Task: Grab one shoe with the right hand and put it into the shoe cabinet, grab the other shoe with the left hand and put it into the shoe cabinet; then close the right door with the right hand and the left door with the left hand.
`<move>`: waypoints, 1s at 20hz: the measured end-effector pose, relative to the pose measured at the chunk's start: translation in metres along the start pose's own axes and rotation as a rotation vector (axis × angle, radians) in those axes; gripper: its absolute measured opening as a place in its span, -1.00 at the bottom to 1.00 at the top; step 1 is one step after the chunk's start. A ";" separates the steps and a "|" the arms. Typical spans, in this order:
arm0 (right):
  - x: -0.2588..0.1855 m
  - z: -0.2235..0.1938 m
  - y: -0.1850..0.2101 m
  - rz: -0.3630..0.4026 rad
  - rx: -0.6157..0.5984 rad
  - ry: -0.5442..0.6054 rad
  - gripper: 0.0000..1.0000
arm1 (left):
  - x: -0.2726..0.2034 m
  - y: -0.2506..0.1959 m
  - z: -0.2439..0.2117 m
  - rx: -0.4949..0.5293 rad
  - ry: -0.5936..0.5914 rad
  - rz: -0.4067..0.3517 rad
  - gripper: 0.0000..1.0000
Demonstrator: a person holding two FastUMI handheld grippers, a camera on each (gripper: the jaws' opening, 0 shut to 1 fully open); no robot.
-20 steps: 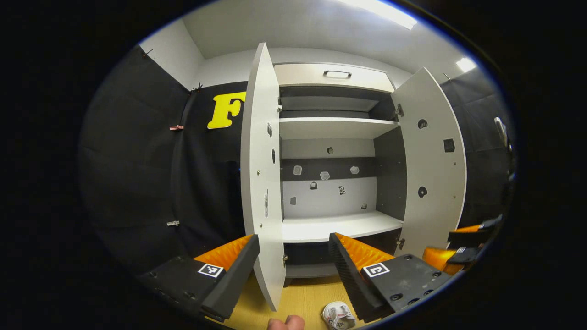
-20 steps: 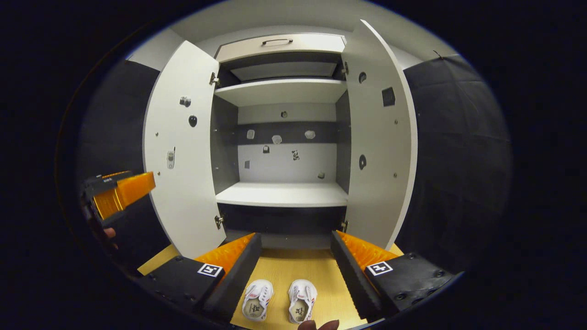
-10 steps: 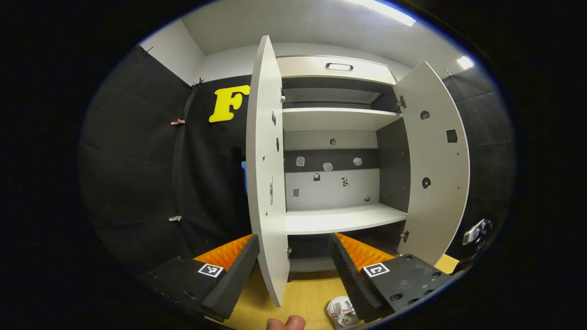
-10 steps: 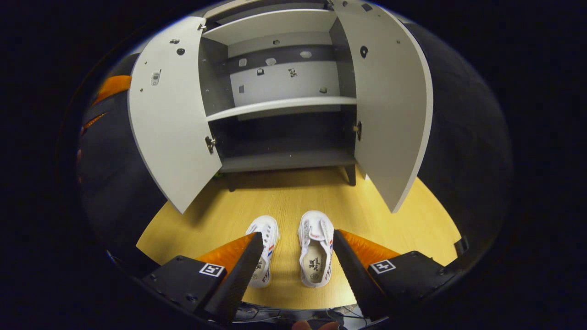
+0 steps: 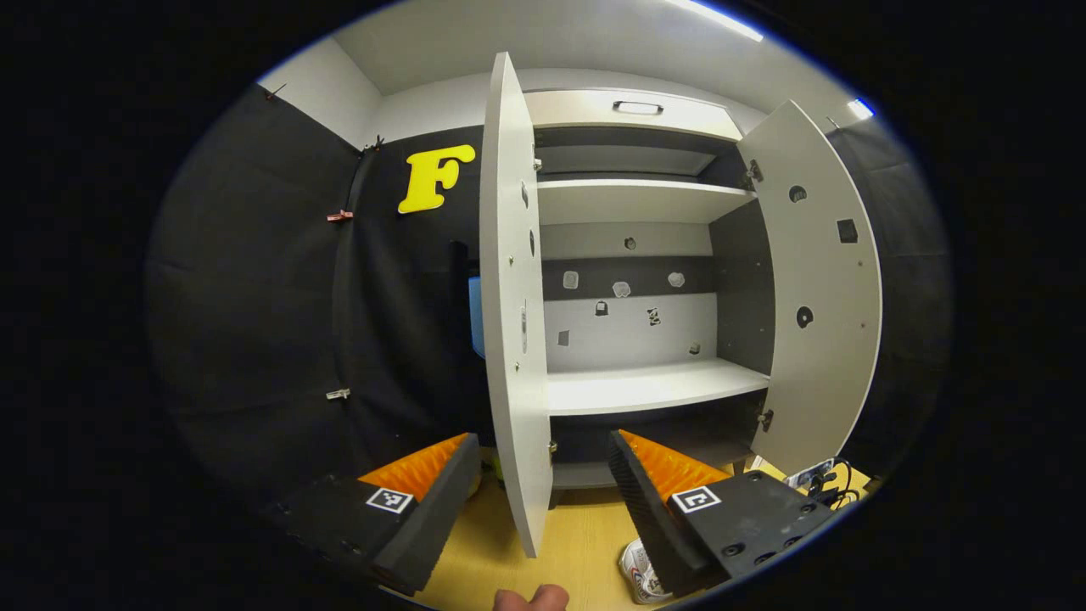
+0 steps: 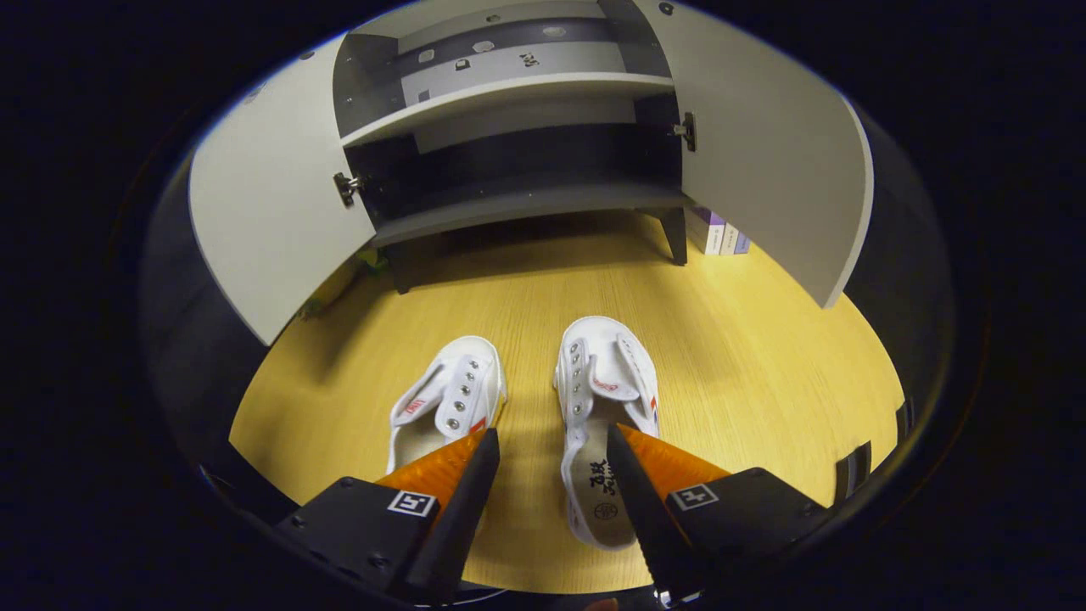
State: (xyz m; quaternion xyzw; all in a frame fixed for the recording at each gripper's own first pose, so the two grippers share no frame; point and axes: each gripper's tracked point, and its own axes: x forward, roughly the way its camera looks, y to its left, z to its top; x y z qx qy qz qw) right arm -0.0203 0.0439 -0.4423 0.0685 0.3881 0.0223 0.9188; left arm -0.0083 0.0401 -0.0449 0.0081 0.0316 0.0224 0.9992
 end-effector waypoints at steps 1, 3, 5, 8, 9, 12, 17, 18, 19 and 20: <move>0.010 0.000 -0.002 -0.008 0.006 -0.001 0.67 | 0.001 0.002 -0.002 -0.002 0.000 0.007 0.89; 0.031 0.001 -0.003 -0.020 0.016 -0.005 0.41 | 0.003 0.007 -0.004 -0.007 0.001 0.023 0.89; 0.048 0.006 -0.003 -0.041 0.014 -0.023 0.12 | 0.005 0.010 -0.009 -0.002 0.007 0.039 0.89; 0.068 0.014 -0.010 -0.090 0.019 -0.041 -0.02 | 0.007 0.012 -0.018 0.025 0.027 0.054 0.89; 0.073 0.017 -0.011 -0.094 0.021 -0.046 -0.16 | 0.006 0.013 -0.022 0.033 0.036 0.059 0.89; 0.077 0.020 -0.004 -0.058 0.007 -0.056 -0.34 | 0.005 0.017 -0.031 0.036 0.063 0.072 0.88; 0.077 0.022 -0.003 -0.025 -0.053 -0.070 -0.92 | 0.000 0.022 -0.035 0.052 0.068 0.092 0.84; 0.073 0.027 -0.004 -0.022 -0.029 -0.071 -0.92 | -0.001 0.021 -0.034 0.053 0.067 0.090 0.84; 0.067 0.035 -0.003 -0.016 0.000 -0.081 -0.92 | -0.003 0.020 -0.035 0.052 0.064 0.088 0.84; 0.059 0.046 -0.003 -0.009 0.015 -0.103 -0.92 | -0.003 0.019 -0.034 0.049 0.063 0.084 0.84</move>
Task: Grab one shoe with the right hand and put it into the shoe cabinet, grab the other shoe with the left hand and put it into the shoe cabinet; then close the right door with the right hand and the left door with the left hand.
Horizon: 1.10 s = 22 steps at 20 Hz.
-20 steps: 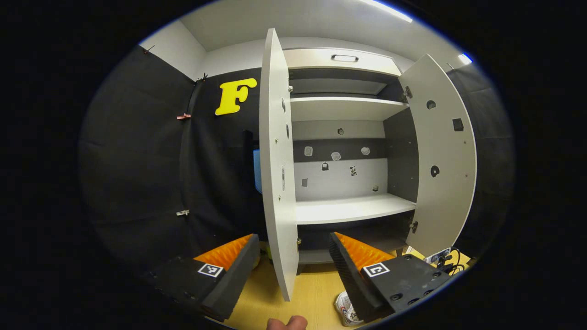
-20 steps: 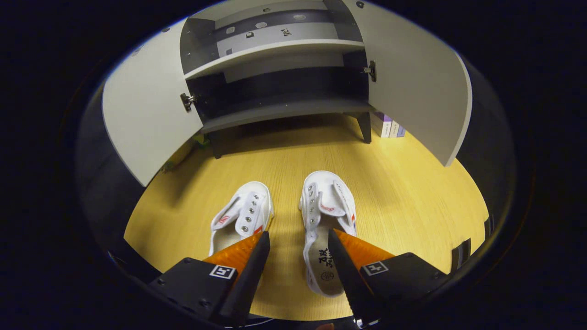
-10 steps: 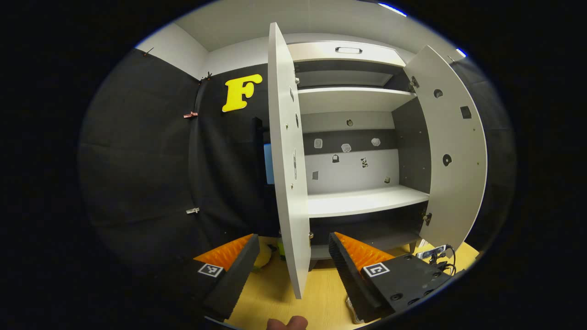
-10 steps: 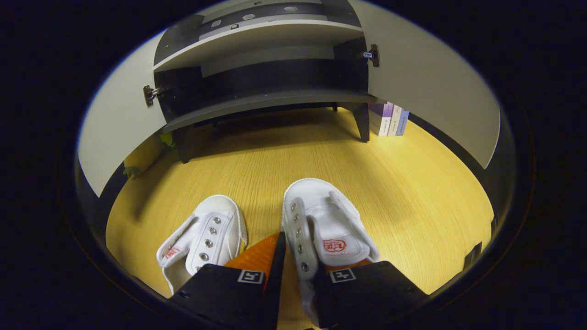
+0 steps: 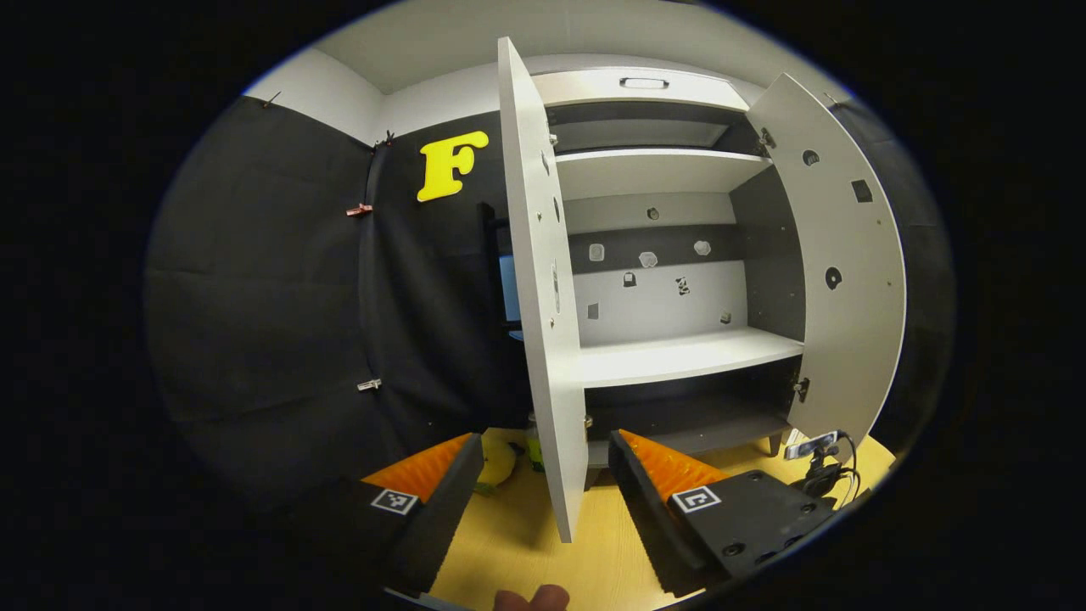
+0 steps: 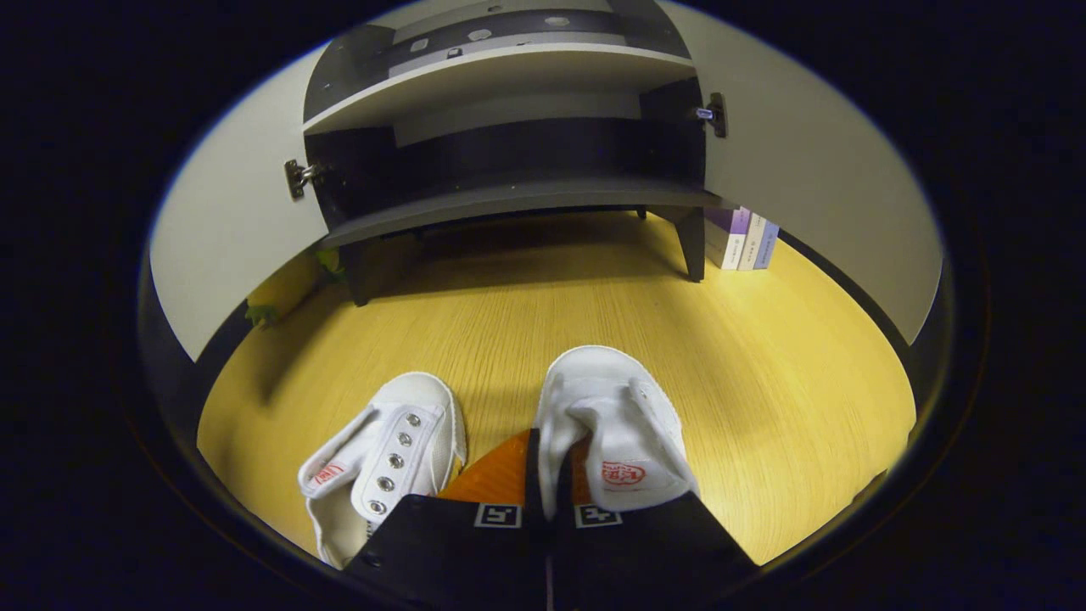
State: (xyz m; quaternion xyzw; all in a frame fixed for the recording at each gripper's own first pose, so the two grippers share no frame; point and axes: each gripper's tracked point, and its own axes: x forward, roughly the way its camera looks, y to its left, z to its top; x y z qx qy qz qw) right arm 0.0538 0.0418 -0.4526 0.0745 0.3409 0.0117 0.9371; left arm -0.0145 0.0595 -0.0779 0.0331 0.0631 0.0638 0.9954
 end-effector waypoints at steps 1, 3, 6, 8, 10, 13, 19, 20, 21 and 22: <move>-0.009 0.014 0.000 0.006 0.003 -0.026 -0.92 | -0.001 -0.001 -0.001 -0.004 0.001 -0.002 0.84; -0.030 0.043 0.005 0.027 -0.005 -0.066 -0.92 | -0.004 -0.005 -0.001 -0.018 0.000 -0.010 0.85; -0.059 0.088 0.013 0.039 -0.018 -0.098 -0.92 | -0.005 -0.013 0.001 -0.032 -0.002 -0.028 0.85; -0.077 0.119 0.021 0.042 -0.015 -0.104 -0.94 | -0.005 -0.020 0.000 -0.045 0.002 -0.044 0.85; -0.095 0.154 0.031 0.051 -0.010 -0.114 -0.94 | -0.005 -0.026 -0.001 -0.061 0.006 -0.062 0.86; -0.124 0.218 0.048 0.086 -0.005 -0.162 -0.92 | -0.004 -0.036 -0.002 -0.058 -0.003 -0.085 0.85; -0.135 0.342 0.070 0.119 0.010 -0.207 -0.94 | -0.005 -0.059 0.003 -0.068 -0.010 -0.136 0.84; -0.130 0.361 0.071 0.116 0.006 -0.216 -0.94 | -0.003 -0.064 0.006 -0.069 -0.012 -0.144 0.84; -0.121 0.380 0.072 0.113 0.000 -0.216 -0.94 | -0.003 -0.067 0.006 -0.071 -0.014 -0.148 0.84; -0.112 0.397 0.073 0.107 -0.005 -0.221 -0.94 | -0.002 -0.069 0.009 -0.074 -0.017 -0.150 0.84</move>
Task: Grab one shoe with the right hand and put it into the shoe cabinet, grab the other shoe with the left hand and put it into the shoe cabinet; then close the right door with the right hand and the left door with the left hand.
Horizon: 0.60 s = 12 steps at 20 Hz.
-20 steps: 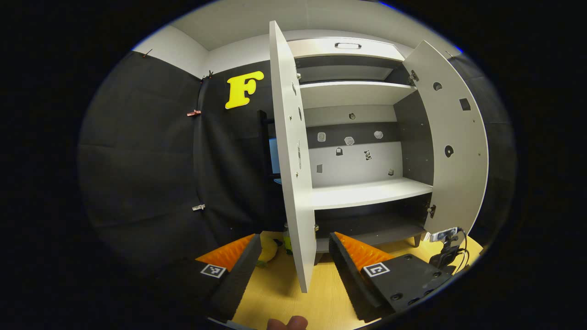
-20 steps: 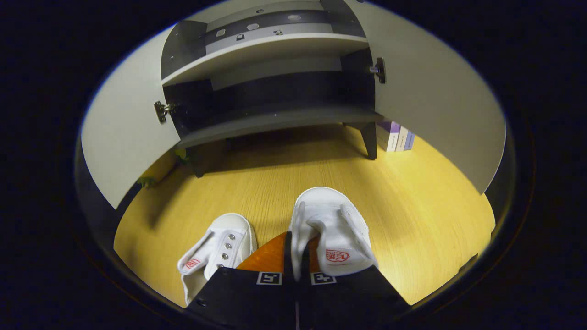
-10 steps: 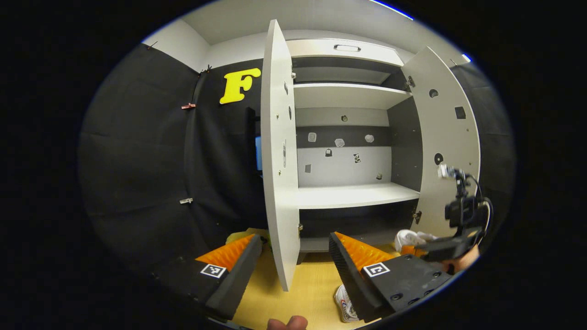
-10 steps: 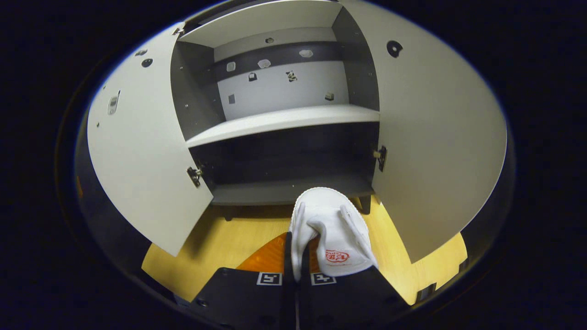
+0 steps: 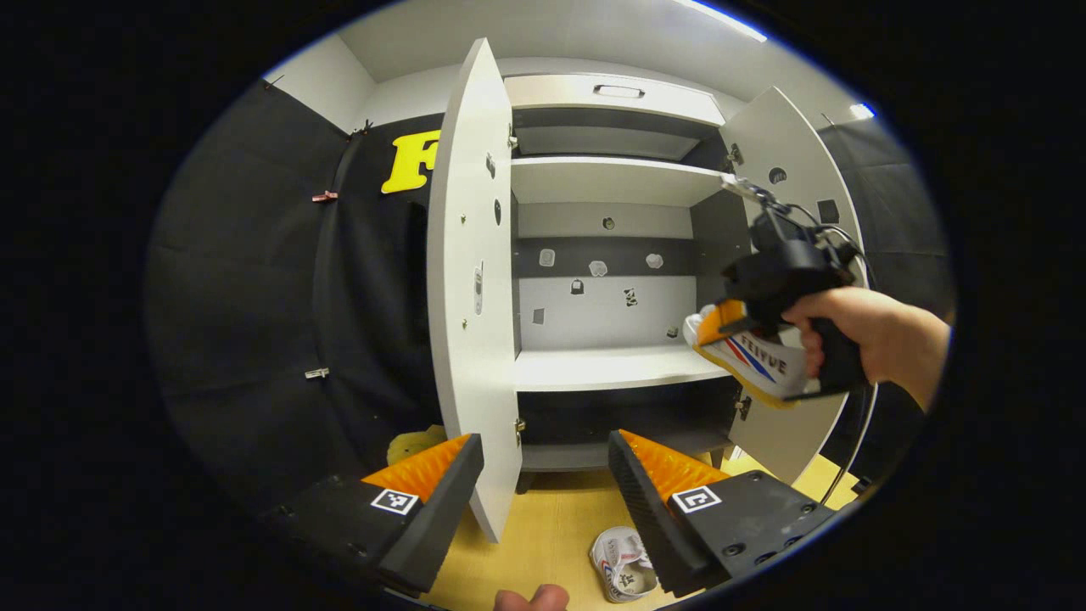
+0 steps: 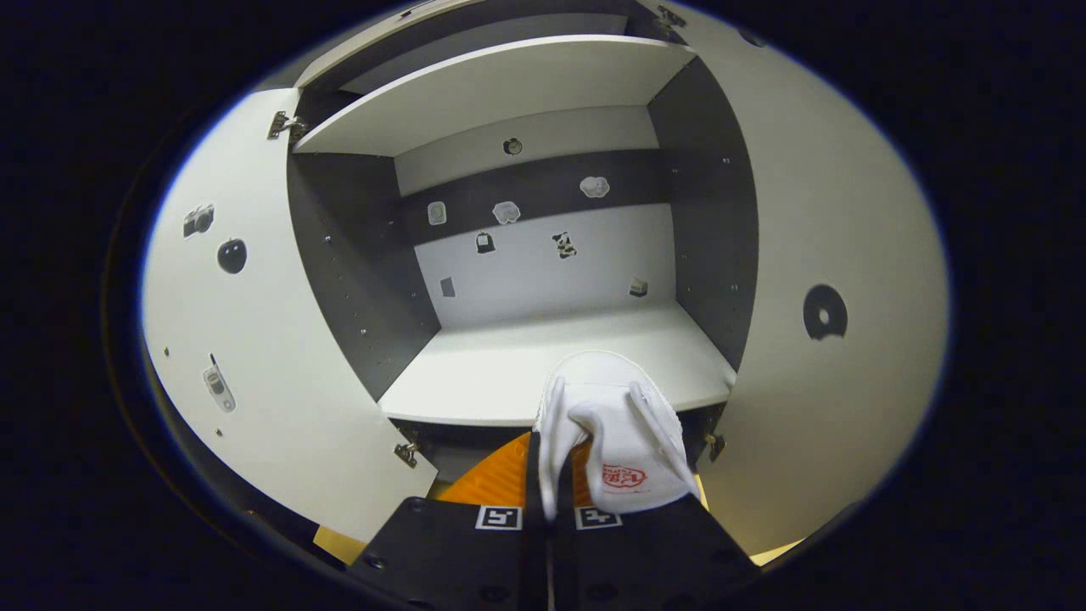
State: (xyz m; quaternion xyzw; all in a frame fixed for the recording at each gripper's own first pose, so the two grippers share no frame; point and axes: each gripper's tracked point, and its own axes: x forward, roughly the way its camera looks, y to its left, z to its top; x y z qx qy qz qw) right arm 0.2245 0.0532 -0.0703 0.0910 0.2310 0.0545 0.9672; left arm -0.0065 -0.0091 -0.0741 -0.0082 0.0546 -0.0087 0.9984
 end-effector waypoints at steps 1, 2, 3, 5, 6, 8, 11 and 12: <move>0.011 0.009 0.000 -0.004 -0.002 0.004 -0.94 | 0.001 -0.002 0.001 -0.002 -0.003 0.001 0.84; 0.027 0.021 -0.001 -0.009 -0.005 0.003 -0.94 | 0.003 -0.004 0.002 -0.003 -0.003 0.004 0.84; 0.041 0.029 -0.005 -0.017 -0.008 0.008 -0.94 | 0.004 -0.004 0.002 -0.003 -0.005 0.009 0.84; 0.071 0.039 -0.012 -0.034 -0.022 0.020 -0.94 | 0.009 -0.003 0.002 -0.004 -0.003 0.026 0.85; 0.086 0.042 -0.015 -0.037 -0.026 0.040 -0.94 | 0.010 -0.002 0.003 -0.006 -0.002 0.039 0.85; 0.117 0.045 -0.019 -0.044 -0.037 0.066 -0.94 | 0.016 0.001 0.002 -0.019 0.002 0.064 0.85; 0.163 0.042 -0.029 -0.068 -0.051 0.108 -0.94 | 0.027 0.001 -0.003 -0.043 0.018 0.093 0.85; 0.178 0.040 -0.032 -0.078 -0.064 0.120 -0.94 | 0.030 0.002 -0.005 -0.042 0.025 0.102 0.85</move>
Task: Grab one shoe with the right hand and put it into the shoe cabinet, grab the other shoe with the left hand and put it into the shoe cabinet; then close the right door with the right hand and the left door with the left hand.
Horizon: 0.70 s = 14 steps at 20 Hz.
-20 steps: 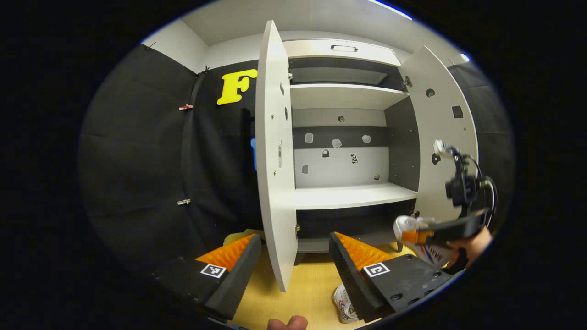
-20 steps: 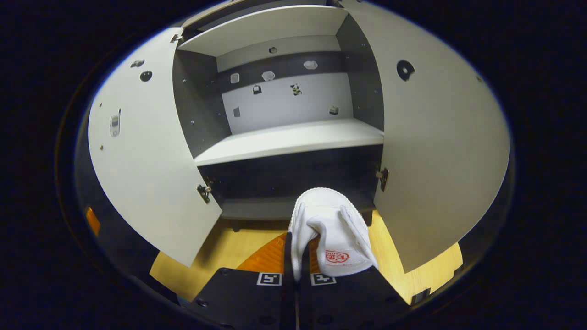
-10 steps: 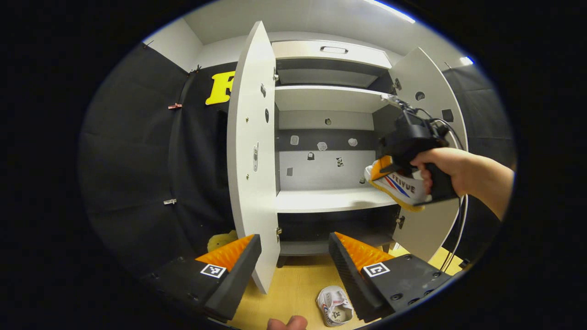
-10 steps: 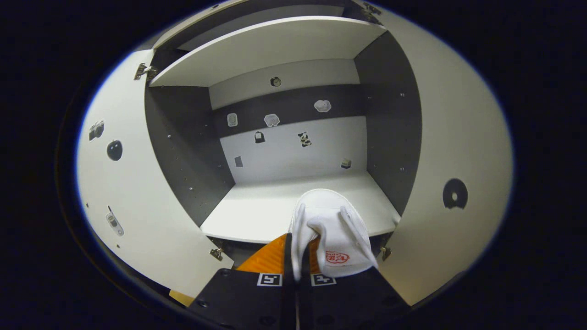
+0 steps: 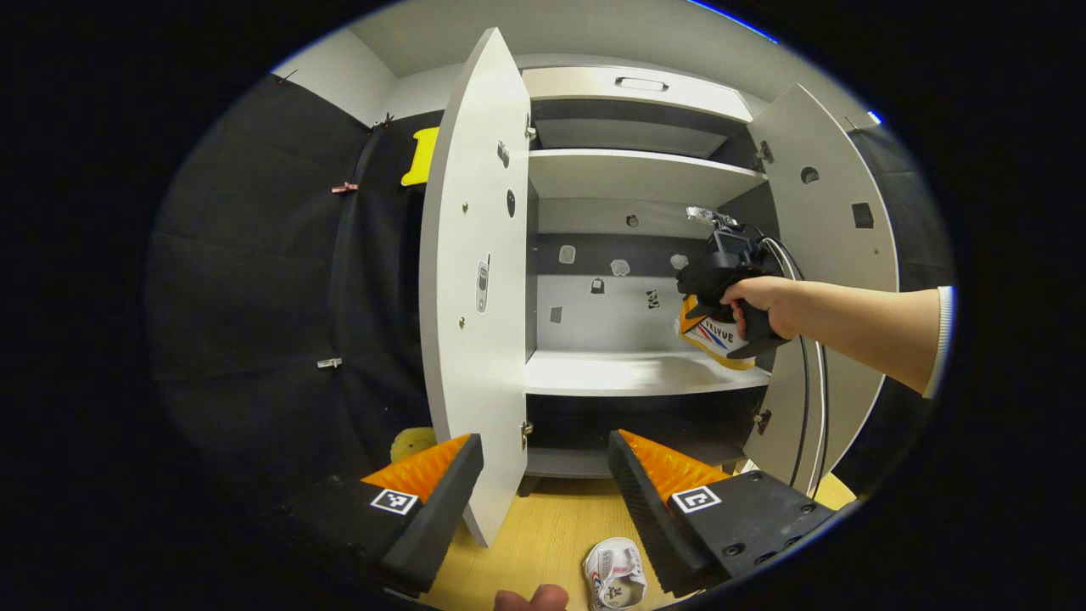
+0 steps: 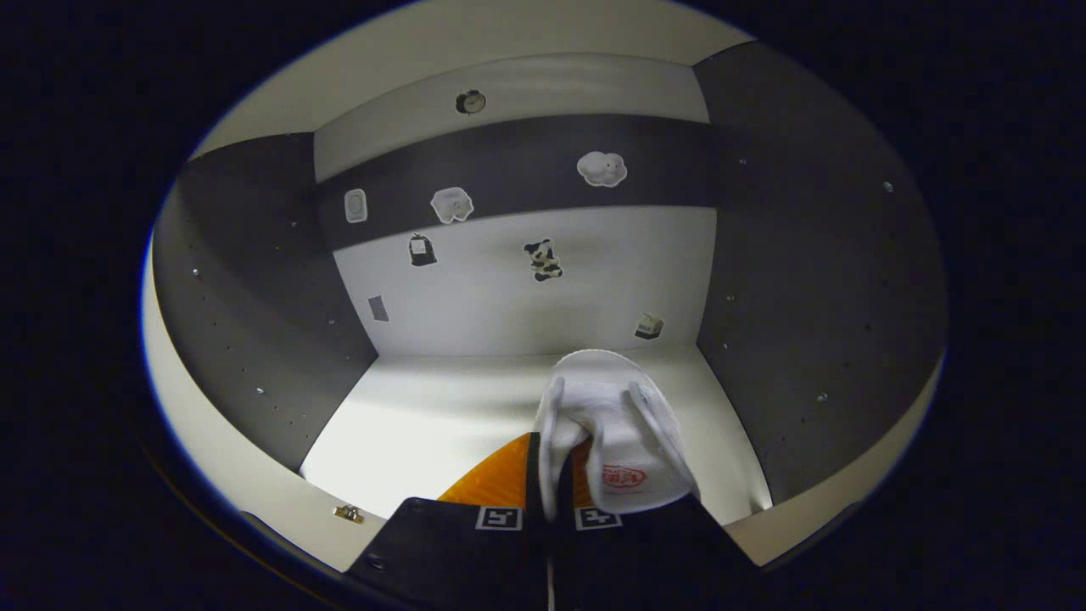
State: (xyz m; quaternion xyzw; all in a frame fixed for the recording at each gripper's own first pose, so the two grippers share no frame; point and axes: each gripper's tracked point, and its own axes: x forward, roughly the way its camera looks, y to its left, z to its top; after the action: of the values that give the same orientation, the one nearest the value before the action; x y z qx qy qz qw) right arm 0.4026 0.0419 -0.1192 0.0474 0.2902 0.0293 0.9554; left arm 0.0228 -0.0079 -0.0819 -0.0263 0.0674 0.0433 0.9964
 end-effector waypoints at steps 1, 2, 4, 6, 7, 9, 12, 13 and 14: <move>0.013 -0.002 -0.002 -0.011 -0.013 0.009 -0.94 | 0.003 0.000 -0.002 0.005 0.005 0.011 0.85; 0.026 -0.003 -0.002 -0.016 -0.026 0.021 -0.95 | 0.007 0.001 -0.004 0.012 0.010 0.025 0.85; 0.046 -0.005 -0.004 -0.025 -0.057 0.036 -0.94 | 0.014 0.003 -0.006 0.021 0.021 0.050 0.85; 0.065 -0.006 -0.009 -0.044 -0.073 0.045 -0.94 | 0.019 0.004 -0.007 0.014 0.030 0.072 0.85; 0.072 -0.008 -0.010 -0.050 -0.069 0.053 -0.94 | 0.020 0.004 -0.008 0.006 0.033 0.080 0.85; 0.084 -0.013 -0.013 -0.052 -0.055 0.074 -0.92 | 0.024 0.002 -0.008 -0.003 0.037 0.091 0.85; 0.096 -0.009 -0.016 -0.072 -0.056 0.070 -0.94 | 0.027 0.003 -0.009 0.004 0.041 0.117 0.86; 0.096 -0.010 -0.017 -0.080 -0.062 0.076 -0.94 | 0.027 0.003 -0.008 -0.003 0.040 0.120 0.85; 0.095 -0.009 -0.016 -0.086 -0.048 0.075 -0.94 | 0.026 0.002 -0.007 -0.008 0.038 0.120 0.85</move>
State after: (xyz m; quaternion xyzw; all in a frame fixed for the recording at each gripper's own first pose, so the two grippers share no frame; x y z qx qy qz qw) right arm 0.4773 0.0346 -0.1809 0.0109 0.3267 -0.0029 0.9451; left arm 0.0473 -0.0042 -0.0923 -0.0267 0.0878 0.1029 0.9905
